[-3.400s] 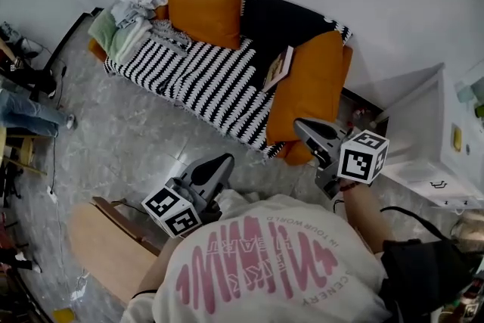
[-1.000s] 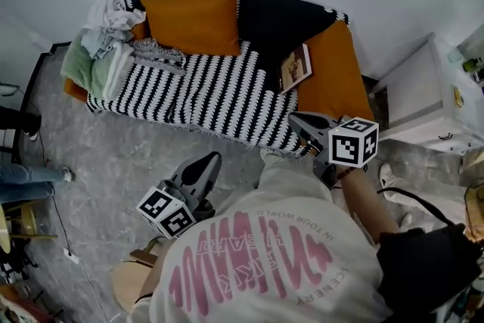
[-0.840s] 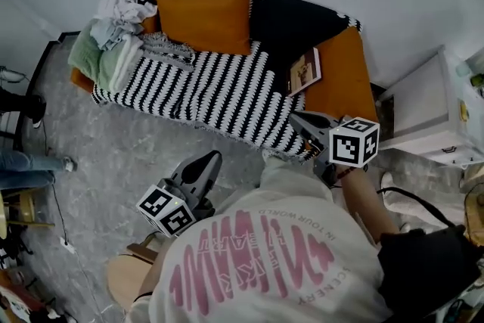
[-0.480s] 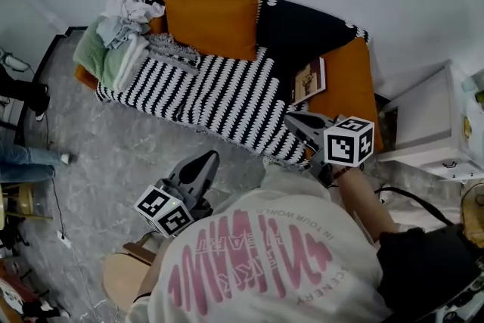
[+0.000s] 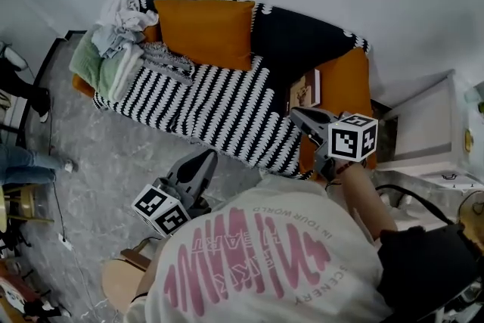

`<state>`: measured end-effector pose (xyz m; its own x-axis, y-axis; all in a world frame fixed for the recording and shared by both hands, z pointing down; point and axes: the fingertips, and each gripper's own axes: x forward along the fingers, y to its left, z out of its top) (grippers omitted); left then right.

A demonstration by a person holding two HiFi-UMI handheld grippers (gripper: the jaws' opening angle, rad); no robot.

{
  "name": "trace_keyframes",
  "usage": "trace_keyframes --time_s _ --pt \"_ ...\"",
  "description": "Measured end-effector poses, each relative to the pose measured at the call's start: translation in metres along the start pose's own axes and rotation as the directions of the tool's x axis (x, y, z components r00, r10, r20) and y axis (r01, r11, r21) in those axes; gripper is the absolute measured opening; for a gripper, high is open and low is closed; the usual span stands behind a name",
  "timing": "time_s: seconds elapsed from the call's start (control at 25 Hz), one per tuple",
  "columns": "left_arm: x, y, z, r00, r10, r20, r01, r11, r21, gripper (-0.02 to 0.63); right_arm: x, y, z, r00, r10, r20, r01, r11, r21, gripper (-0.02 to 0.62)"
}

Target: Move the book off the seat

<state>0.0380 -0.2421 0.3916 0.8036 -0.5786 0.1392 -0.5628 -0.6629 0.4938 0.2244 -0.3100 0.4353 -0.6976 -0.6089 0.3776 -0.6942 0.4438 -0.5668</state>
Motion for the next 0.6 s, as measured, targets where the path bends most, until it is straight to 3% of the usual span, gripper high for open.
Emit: trace_keyframes --time_s 0.6 --pt "0.083 0.021 0.021 0.997 0.082 0.000 -0.082 0.997 0.007 0.009 0.015 -0.106 0.045 0.999 -0.010 -0.035 0.012 0.998 0.064 0.006"
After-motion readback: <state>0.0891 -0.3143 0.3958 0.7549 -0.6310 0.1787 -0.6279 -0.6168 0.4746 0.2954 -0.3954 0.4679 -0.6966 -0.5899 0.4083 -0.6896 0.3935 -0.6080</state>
